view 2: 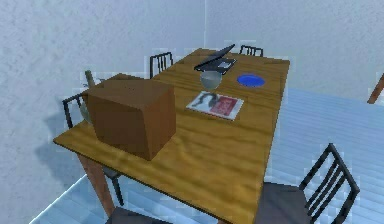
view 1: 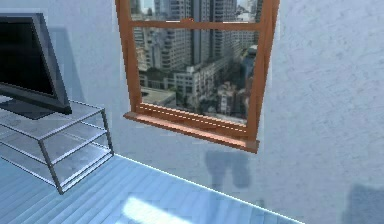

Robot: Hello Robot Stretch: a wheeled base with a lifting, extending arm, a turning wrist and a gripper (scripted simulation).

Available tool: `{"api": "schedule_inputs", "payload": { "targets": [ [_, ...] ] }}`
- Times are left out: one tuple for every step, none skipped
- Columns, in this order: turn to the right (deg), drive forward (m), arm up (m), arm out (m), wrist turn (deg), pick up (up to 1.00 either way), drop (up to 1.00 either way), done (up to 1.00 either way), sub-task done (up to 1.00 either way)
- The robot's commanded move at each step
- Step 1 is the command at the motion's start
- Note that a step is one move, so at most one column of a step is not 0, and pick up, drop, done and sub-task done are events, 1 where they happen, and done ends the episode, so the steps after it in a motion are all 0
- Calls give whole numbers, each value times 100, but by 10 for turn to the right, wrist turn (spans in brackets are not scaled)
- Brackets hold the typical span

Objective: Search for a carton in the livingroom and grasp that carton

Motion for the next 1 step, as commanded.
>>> {"api": "schedule_inputs", "payload": {
  "targets": [
    [0, 0, 38, 0, 0, 0, 0, 0, 0]
  ]
}}
